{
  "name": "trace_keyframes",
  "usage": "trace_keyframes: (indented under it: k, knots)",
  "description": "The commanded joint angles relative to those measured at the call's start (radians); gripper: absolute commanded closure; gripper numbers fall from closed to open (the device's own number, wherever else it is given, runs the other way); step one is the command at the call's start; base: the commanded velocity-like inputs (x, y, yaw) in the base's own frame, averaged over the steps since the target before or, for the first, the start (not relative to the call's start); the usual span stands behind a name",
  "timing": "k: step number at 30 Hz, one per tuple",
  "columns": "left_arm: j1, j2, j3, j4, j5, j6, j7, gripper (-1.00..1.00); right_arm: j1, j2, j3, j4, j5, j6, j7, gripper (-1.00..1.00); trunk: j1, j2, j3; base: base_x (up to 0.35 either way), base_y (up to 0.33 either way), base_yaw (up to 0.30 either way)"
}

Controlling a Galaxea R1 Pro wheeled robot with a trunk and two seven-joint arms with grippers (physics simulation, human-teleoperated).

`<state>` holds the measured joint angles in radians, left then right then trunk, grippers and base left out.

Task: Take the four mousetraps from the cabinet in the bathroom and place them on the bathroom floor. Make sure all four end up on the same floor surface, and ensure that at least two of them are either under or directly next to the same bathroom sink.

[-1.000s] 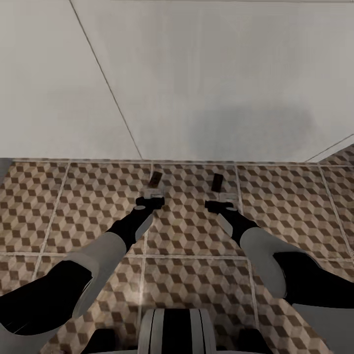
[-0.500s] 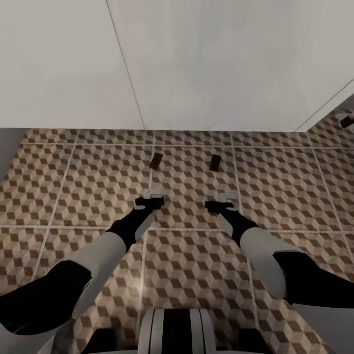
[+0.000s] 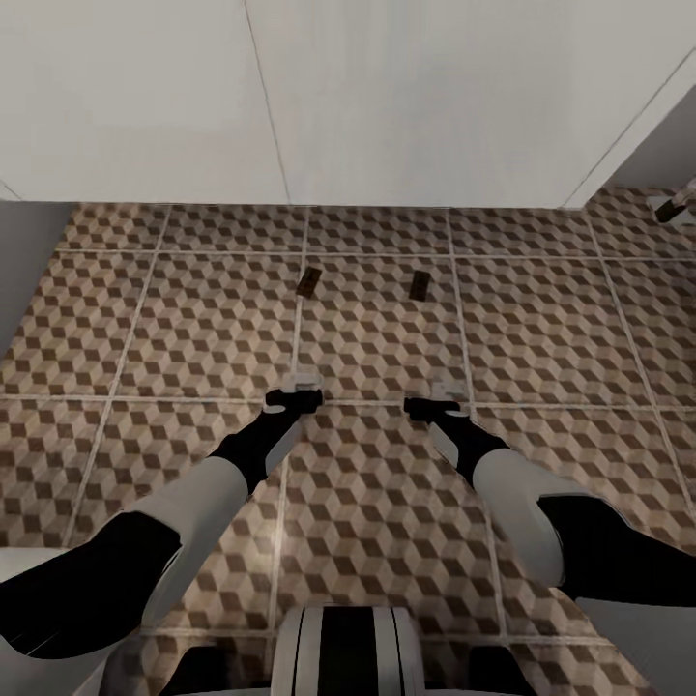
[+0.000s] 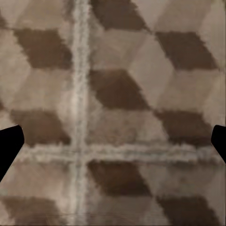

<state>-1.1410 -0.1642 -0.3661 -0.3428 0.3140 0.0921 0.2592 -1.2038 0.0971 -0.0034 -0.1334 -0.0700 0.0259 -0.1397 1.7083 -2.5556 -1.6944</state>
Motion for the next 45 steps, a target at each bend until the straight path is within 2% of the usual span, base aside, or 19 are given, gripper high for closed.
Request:
trace_keyframes:
  k: [1, 24, 45]
  knots:
    - [0.000, 0.001, -0.008, 0.001, 0.007, 0.005, 0.008, -1.00, 0.001, 0.000, 0.000, -0.001, -0.008, 0.003, -0.003, -1.00, -0.001, 0.000, 0.000, -0.346, 0.000, 0.000]
    - [0.000, 0.000, -0.009, 0.091, 0.007, -0.004, 0.009, -1.00, 0.004, 0.000, 0.000, 0.001, -0.010, -0.010, -0.007, -1.00, -0.001, 0.000, 0.000, -0.346, 0.000, 0.000]
    - [0.000, -0.005, -0.010, 0.103, 0.008, 0.002, 0.008, -1.00, 0.011, 0.000, 0.000, 0.024, -0.023, -0.012, -0.013, -1.00, -0.001, 0.000, 0.000, -0.345, 0.000, 0.000]
